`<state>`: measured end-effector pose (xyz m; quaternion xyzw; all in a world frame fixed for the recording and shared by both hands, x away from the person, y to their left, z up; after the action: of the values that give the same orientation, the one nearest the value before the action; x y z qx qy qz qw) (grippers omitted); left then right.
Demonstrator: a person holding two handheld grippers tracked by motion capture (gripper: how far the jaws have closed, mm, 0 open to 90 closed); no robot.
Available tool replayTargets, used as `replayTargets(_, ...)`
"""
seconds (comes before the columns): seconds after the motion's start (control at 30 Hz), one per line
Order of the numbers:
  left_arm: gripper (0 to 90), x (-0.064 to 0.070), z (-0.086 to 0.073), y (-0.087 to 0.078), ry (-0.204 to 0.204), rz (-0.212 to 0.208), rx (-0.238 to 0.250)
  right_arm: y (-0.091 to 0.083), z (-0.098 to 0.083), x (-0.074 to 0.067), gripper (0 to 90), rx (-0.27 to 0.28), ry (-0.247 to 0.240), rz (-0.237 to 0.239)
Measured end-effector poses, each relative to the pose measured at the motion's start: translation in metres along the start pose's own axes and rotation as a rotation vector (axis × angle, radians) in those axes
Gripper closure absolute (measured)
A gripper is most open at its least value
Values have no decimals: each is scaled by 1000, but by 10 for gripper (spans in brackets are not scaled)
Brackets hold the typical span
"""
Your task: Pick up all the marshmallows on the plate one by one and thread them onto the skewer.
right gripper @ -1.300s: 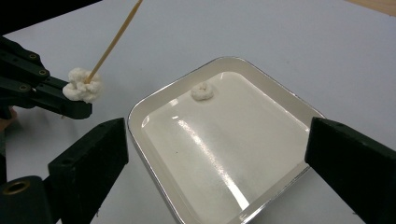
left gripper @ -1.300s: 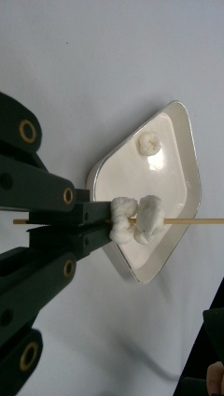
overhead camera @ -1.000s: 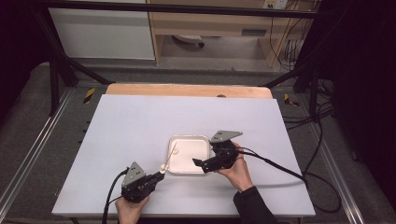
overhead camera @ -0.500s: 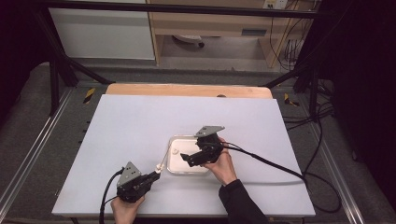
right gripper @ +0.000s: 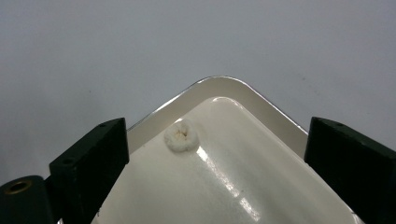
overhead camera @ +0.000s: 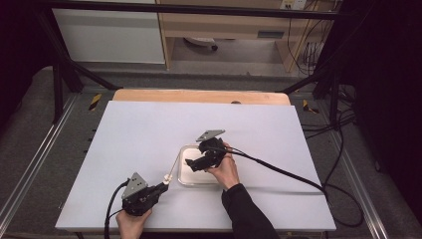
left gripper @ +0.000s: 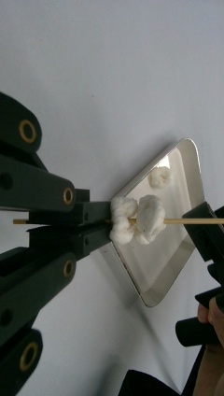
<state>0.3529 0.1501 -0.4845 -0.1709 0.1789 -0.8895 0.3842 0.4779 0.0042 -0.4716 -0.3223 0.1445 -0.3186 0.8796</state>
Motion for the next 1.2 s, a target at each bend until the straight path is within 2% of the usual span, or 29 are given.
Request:
replayTargets(0.13, 879, 0, 0, 0, 0, 1, -2, 7, 0, 1, 98, -6, 7, 6)
replayTargets(0.33, 879, 0, 0, 0, 0, 0, -1, 16, 1, -3, 132, -33, -35, 4)
replayTargets(0.5, 879, -1, -1, 0, 0, 0, -3, 23, 0, -5, 206, -27, -49, 18)
replayTargets(0.7, 879, -1, -1, 0, -2, -2, -2, 29, -6, -7, 337, -40, -69, 41)
replayTargets(0.83, 879, 0, -2, 1, 1, -2, -7, 31, -7, -12, 412, -31, -79, 74)
replayTargets(1.2, 879, 0, -2, 2, 1, -3, -8, 35, -12, -16, 556, -43, -129, 113)
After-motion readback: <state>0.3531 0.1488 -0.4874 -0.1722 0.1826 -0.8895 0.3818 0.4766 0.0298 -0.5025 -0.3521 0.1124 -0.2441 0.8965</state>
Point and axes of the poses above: each handheld gripper's, and its own axes: y roughly forward along the jaws, z roughly out of its top, x roughly to its right, the point moved 8 cm from there along y, roughly forward along the jaws, and after that the axes turned 1 degree about -z, right-handed, at the moved point
